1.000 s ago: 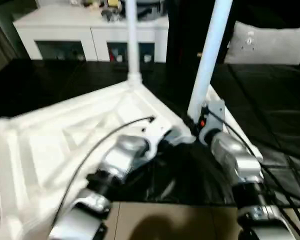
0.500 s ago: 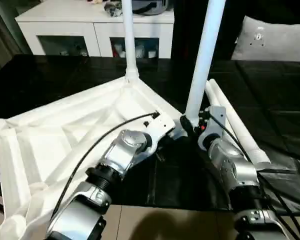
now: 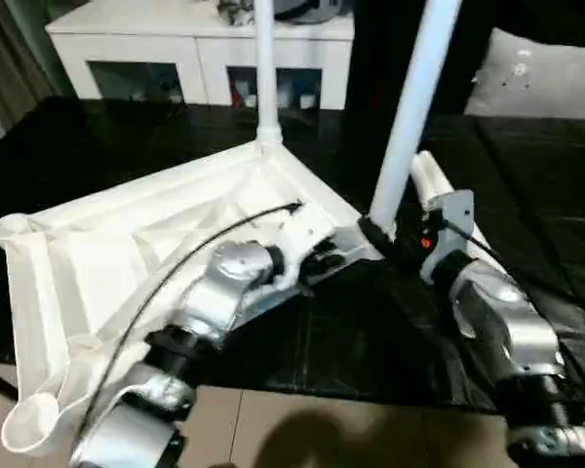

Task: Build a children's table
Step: Rotate table base

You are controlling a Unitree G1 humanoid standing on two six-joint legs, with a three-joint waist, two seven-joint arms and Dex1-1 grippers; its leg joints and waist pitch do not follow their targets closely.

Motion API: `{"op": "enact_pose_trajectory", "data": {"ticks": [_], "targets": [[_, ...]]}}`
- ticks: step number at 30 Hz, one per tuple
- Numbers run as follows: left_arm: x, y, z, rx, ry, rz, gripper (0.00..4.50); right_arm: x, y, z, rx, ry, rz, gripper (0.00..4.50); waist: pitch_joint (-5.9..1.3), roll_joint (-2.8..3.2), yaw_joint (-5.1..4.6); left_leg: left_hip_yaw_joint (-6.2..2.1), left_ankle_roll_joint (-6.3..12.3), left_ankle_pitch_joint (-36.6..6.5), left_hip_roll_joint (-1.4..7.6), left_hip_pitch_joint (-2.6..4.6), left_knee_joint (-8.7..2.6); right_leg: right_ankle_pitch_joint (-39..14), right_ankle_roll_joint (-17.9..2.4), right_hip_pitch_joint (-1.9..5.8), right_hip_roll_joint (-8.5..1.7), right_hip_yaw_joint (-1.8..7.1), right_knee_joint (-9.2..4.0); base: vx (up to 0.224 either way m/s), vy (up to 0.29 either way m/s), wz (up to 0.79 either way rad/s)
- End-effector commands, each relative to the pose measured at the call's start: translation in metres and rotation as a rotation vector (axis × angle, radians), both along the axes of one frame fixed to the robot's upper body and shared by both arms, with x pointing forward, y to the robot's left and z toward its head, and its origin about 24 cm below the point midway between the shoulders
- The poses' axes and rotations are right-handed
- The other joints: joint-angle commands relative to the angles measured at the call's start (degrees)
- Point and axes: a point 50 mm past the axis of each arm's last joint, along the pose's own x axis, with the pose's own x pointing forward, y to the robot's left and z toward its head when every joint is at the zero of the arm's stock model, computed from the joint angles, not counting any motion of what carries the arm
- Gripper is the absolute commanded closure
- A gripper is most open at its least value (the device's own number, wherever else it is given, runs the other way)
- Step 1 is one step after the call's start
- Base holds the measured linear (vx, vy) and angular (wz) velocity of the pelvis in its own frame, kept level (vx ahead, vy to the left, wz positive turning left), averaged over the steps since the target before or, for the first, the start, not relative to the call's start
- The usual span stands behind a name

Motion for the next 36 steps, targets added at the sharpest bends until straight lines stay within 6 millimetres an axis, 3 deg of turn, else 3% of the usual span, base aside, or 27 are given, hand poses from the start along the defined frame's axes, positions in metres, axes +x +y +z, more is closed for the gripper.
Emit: {"op": "enact_pose_trajectory", "data": {"ticks": [1, 3, 7, 9, 10, 11, 12, 14, 16, 17, 19, 22, 23, 28, 31, 36], "targets": [[0.004, 0.028, 0.013, 0.039, -0.059, 0.113, 3.42, -0.003, 0.003, 0.004, -0.021, -0.007, 0.066, 0.0, -3.02, -0.61, 0.08, -0.65, 3.87, -9.35, 2.76, -0.47, -4.59, -21.5, -5.52, 4.37, -3.53, 3.56, -5.12, 0.0, 0.0, 0.0], [0.004, 0.041, 0.017, 0.05, -0.075, 0.16, 3.42, -0.003, 0.003, 0.005, -0.027, -0.006, 0.075, 0.0, -3.14, -0.6, -0.21, -0.61, 3.78, -8.44, 2.49, -0.37, -4.52, -21.78, -4.76, 4.3, -3.32, 3.55, -5.32, 0.0, 0.0, 0.0], [0.0, 0.087, 0.026, 0.129, -0.091, 0.299, 3.42, -0.003, 0.009, 0.007, -0.019, 0.007, 0.181, 0.0, -3.43, -0.36, -0.3, -0.77, 4.54, -5.66, 2.77, -0.5, -4.38, -16.54, -7.24, 4.28, -3.16, 3.64, -4.31, 0.0, 0.0, 0.0], [-0.005, 0.115, 0.028, 0.219, -0.081, 0.379, 3.42, -0.001, 0.012, 0.008, -0.029, 0.016, 0.24, 0.0, -3.47, -0.73, -0.27, -0.7, 5.29, -4.7, 2.74, -0.35, -4.25, -14.52, -8.25, 4.18, -3.09, 3.73, -4.04, 0.0, 0.0, 0.0], [-0.005, 0.116, 0.028, 0.22, -0.081, 0.381, 3.42, -0.001, 0.012, 0.008, -0.03, 0.016, 0.241, 0.0, -3.48, -0.54, -0.36, -0.8, 5.4, -4.31, 2.82, -0.46, -4.29, -13.31, -9.21, 4.2, -3.01, 3.76, -3.59, 0.0, 0.0, 0.0], [-0.007, 0.122, 0.029, 0.24, -0.077, 0.401, 3.42, 0.0, 0.013, 0.008, -0.035, 0.016, 0.246, 0.0, -3.38, -0.35, -0.27, -0.65, 5.27, -4.57, 2.84, -0.08, -4.24, -13.22, -9.62, 3.9, -3.06, 3.81, -3.73, 0.0, 0.0, 0.0], [-0.011, 0.136, 0.03, 0.286, -0.063, 0.45, 3.42, 0.004, 0.013, 0.011, -0.02, 0.008, 0.255, 0.0, -3.4, -0.5, -0.35, -0.64, 5.27, -4.36, 2.82, -0.2, -4.24, -12.79, -9.82, 4.07, -3.07, 3.86, -3.67, 0.0, 0.0, 0.0], [-0.015, 0.149, 0.03, 0.338, -0.051, 0.492, 3.42, 0.009, 0.013, 0.012, -0.015, -0.002, 0.245, 0.0, -3.38, -0.16, -0.13, -0.59, 5.02, -4.49, 2.82, 0.01, -4.22, -12.58, -10.59, 3.87, -3.13, 3.91, -3.61, 0.0, 0.0, 0.0], [-0.019, 0.156, 0.031, 0.37, -0.04, 0.518, 3.42, 0.013, 0.013, 0.012, -0.028, -0.013, 0.224, 0.0, -3.34, -0.41, -0.1, -0.58, 4.73, -4.65, 2.77, -0.09, -4.28, -12.57, -10.85, 3.97, -3.16, 3.9, -3.62, 0.0, 0.0, 0.0], [-0.022, 0.161, 0.031, 0.388, -0.032, 0.533, 3.42, 0.019, 0.011, 0.013, -0.032, -0.022, 0.18, 0.0, -3.35, -0.24, -0.07, -0.64, 4.36, -4.91, 2.76, -0.12, -4.29, -12.88, -11.09, 3.99, -3.25, 3.92, -3.48, 0.0, 0.0, 0.0], [-0.027, 0.169, 0.032, 0.41, -0.013, 0.556, 3.42, 0.034, -0.001, 0.014, -0.041, -0.028, 0.009, 0.0, -3.29, -0.47, -0.09, -0.68, 3.64, -5.22, 2.75, -0.1, -4.43, -13.97, -11.2, 4.01, -3.38, 3.92, -3.51, 0.0, 0.0, 0.0], [-0.03, 0.172, 0.034, 0.425, -0.005, 0.57, 3.42, 0.038, -0.005, 0.013, -0.057, -0.028, -0.045, 0.0, -3.22, -0.68, 0.22, -0.34, 2.82, -6.14, 2.65, 0.6, -4.33, -14.75, -11.1, 3.62, -3.32, 4.15, -3.75, 0.0, 0.0, 0.0], [-0.033, 0.177, 0.035, 0.453, -0.003, 0.595, 3.42, 0.037, -0.002, 0.011, -0.067, -0.027, -0.028, 0.0, -3.17, -0.63, 0.36, -0.46, 3.0, -5.61, 2.65, 0.25, -4.4, -14.14, -11.01, 3.8, -3.18, 4.06, -3.5, 0.0, 0.0, 0.0], [-0.035, 0.188, 0.037, 0.501, -0.005, 0.652, 3.42, 0.027, 0.013, 0.002, -0.073, 0.005, 0.098, 0.0, -3.31, -0.73, 0.56, -0.59, 4.34, -4.17, 2.62, -0.01, -4.23, -12.29, -10.57, 4.07, -3.13, 3.98, -3.26, 0.0, 0.0, 0.0], [-0.038, 0.201, 0.033, 0.569, 0.011, 0.684, 3.76, 0.01, 0.024, -0.008, -0.11, 0.064, 0.212, 0.0, -3.23, -0.62, 0.61, -0.7, 4.52, -5.18, 2.64, -0.15, -4.3, -13.12, -9.95, 4.13, -3.04, 3.94, -3.47, 0.0, 0.0, 0.0], [-0.036, 0.198, 0.019, 0.565, 0.064, 0.642, 4.21, -0.007, 0.022, -0.012, -0.205, 0.133, 0.286, 0.0, -3.09, -0.35, 0.67, -0.73, 3.22, -7.07, 2.59, 0.05, -4.49, -16.38, -8.62, 3.98, -2.99, 3.94, -4.09, 0.0, 0.0, 0.0]]}}
